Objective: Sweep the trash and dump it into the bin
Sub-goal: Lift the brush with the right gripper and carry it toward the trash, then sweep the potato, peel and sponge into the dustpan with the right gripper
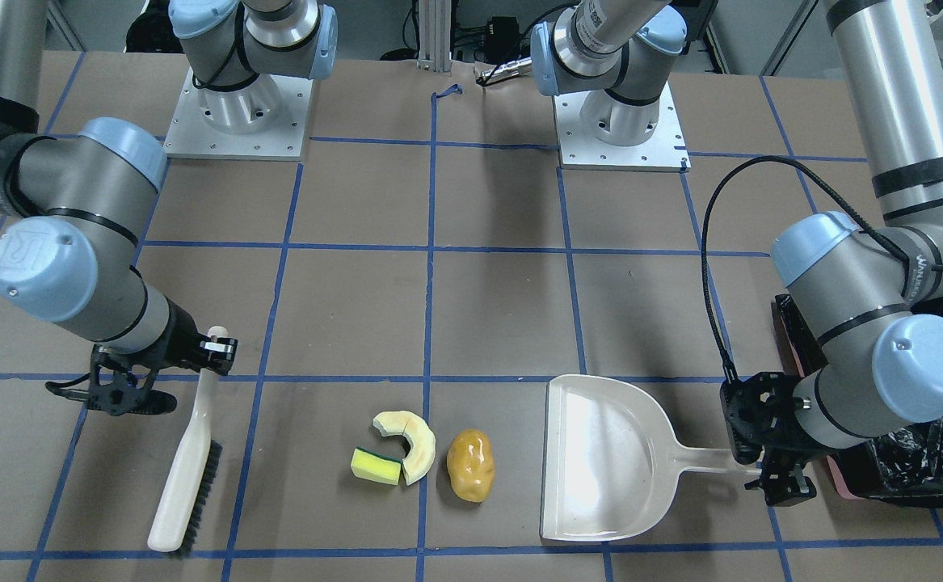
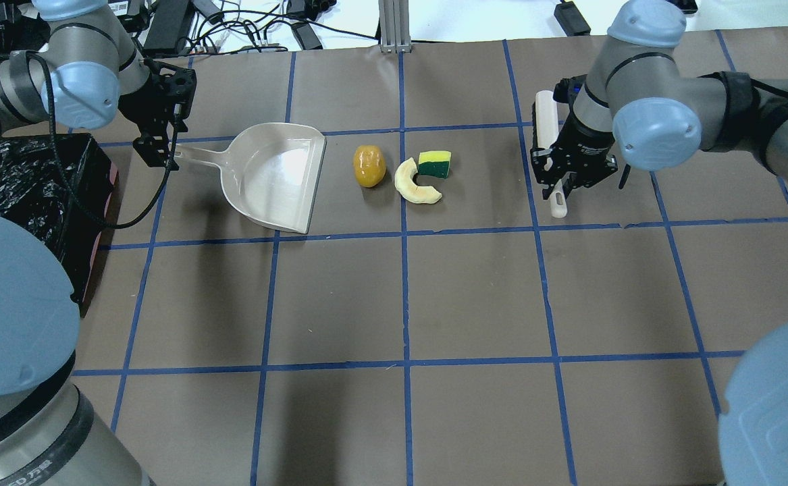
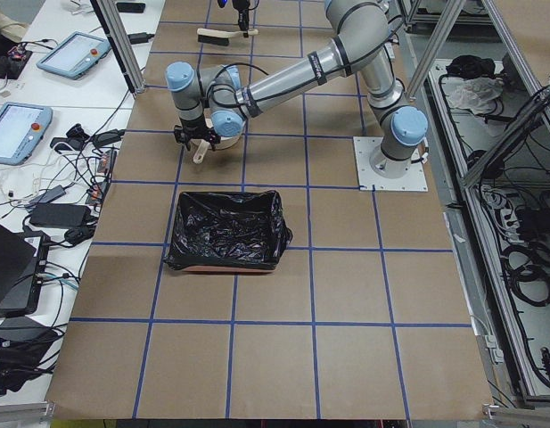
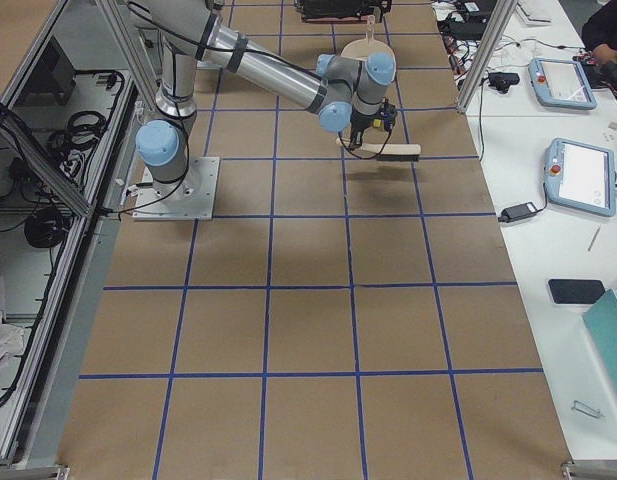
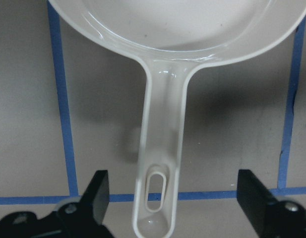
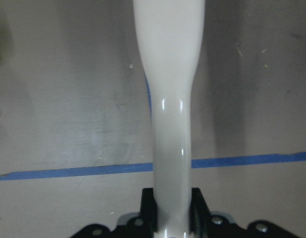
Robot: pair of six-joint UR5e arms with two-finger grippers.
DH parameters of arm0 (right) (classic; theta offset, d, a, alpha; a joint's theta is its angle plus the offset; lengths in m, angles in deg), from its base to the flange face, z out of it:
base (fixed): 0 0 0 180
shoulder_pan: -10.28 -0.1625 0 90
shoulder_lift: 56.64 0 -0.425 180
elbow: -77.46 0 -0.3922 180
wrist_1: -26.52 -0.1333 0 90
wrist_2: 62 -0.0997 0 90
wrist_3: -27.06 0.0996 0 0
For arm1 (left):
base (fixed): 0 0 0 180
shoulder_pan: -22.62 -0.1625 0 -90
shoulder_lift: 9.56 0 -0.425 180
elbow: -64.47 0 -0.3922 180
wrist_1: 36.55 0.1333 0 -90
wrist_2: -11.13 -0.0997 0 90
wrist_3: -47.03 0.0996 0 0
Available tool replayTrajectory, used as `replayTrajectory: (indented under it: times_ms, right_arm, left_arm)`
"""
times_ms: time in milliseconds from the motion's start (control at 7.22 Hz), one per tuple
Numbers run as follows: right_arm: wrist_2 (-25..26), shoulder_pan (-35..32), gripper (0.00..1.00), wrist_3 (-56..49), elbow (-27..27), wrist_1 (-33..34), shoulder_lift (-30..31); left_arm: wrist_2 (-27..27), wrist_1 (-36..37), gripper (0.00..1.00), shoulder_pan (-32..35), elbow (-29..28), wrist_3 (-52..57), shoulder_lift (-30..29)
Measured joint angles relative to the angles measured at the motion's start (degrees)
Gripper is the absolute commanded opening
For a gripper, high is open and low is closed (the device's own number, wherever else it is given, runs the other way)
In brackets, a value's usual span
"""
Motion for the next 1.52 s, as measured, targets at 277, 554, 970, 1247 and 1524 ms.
replayTrajectory:
  times_ms: [277, 554, 970, 1247, 1524]
  right_arm:
    - [-0.58, -4.65, 0.00, 3.71, -0.39, -0.04, -0.46]
    - [-0.97, -8.19, 0.00, 6.89, -0.52, -0.16, -1.11]
    - [-1.63, -12.12, 0.00, 12.19, -0.52, 0.01, -2.47]
    - [-2.32, -14.65, 0.00, 15.59, -0.56, 0.18, -3.26]
    - [-3.70, -16.48, 0.00, 18.71, -1.40, 0.77, -3.83]
  left_arm:
    - [-0.07, 0.63, 0.83, 0.08, 0.08, 0.11, -0.49]
    - [-0.04, 1.05, 0.83, 0.10, 0.37, 0.16, -0.82]
    - [-0.07, 1.67, 0.83, 0.14, 0.74, 0.15, -1.06]
    - [-0.13, 1.90, 0.49, 0.13, 0.78, 0.25, -1.28]
    - [-0.21, 2.29, 0.37, 0.18, 0.79, 0.45, -1.45]
